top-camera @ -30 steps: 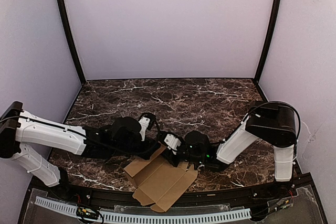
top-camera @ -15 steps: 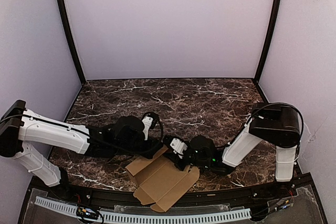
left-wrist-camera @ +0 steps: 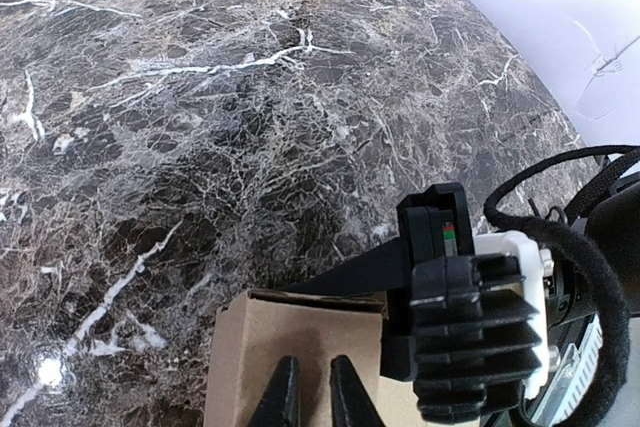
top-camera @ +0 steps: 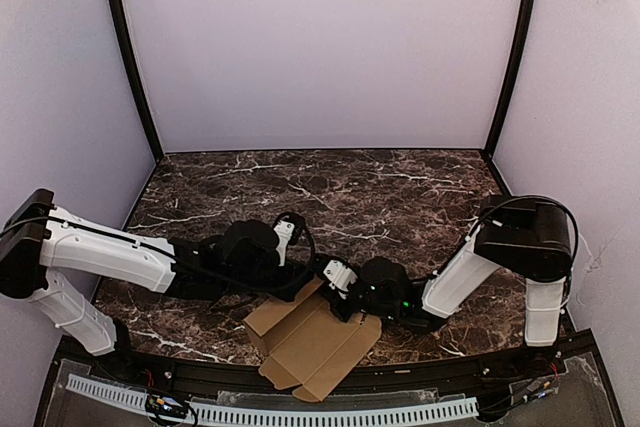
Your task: Fold the paper box
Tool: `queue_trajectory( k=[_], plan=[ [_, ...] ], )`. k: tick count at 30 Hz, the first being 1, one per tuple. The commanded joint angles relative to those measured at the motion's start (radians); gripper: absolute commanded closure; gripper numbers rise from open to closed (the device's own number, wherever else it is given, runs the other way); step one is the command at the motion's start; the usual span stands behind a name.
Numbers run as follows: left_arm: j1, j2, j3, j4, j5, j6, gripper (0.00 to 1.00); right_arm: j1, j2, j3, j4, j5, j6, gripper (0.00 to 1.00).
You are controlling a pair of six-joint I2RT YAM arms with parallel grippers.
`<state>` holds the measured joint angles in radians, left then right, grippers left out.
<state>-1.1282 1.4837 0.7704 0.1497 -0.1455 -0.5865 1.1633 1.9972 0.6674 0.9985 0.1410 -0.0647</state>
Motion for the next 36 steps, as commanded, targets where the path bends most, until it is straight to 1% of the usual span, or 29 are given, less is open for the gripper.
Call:
queue_trajectory(
  k=[1, 4, 5, 7, 13, 18, 21, 29, 36],
  plan=[
    [0.002, 0.030, 0.013, -0.033, 0.032, -0.011, 0.89, 0.010, 0.005, 0.037, 0.080, 0.015, 0.013, 0.88],
    [0.002, 0.041, 0.023, -0.027, 0.040, -0.012, 0.89, 0.011, 0.008, 0.041, 0.086, 0.011, 0.020, 0.99],
    [0.002, 0.046, 0.025, -0.026, 0.041, -0.013, 0.89, 0.012, 0.010, 0.043, 0.087, 0.010, 0.021, 1.00],
    [0.002, 0.052, 0.032, -0.026, 0.044, -0.014, 0.89, 0.017, 0.013, 0.043, 0.089, 0.012, 0.023, 1.00],
    [0.002, 0.056, 0.044, -0.030, 0.037, -0.016, 0.82, 0.031, 0.018, 0.041, 0.106, 0.023, 0.023, 1.00],
    [0.002, 0.039, 0.045, -0.074, 0.009, -0.021, 0.81, 0.037, 0.023, 0.041, 0.110, 0.028, 0.030, 1.00],
    [0.002, 0.025, 0.048, -0.100, -0.011, -0.022, 0.78, 0.040, 0.024, 0.040, 0.111, 0.028, 0.033, 1.00],
    [0.001, -0.028, 0.046, -0.134, -0.051, -0.013, 0.74, 0.047, 0.002, 0.025, 0.108, 0.017, 0.051, 1.00],
    [0.002, -0.034, 0.041, -0.169, -0.060, -0.005, 0.75, 0.061, -0.011, 0.026, 0.071, 0.031, 0.075, 1.00]
  ],
)
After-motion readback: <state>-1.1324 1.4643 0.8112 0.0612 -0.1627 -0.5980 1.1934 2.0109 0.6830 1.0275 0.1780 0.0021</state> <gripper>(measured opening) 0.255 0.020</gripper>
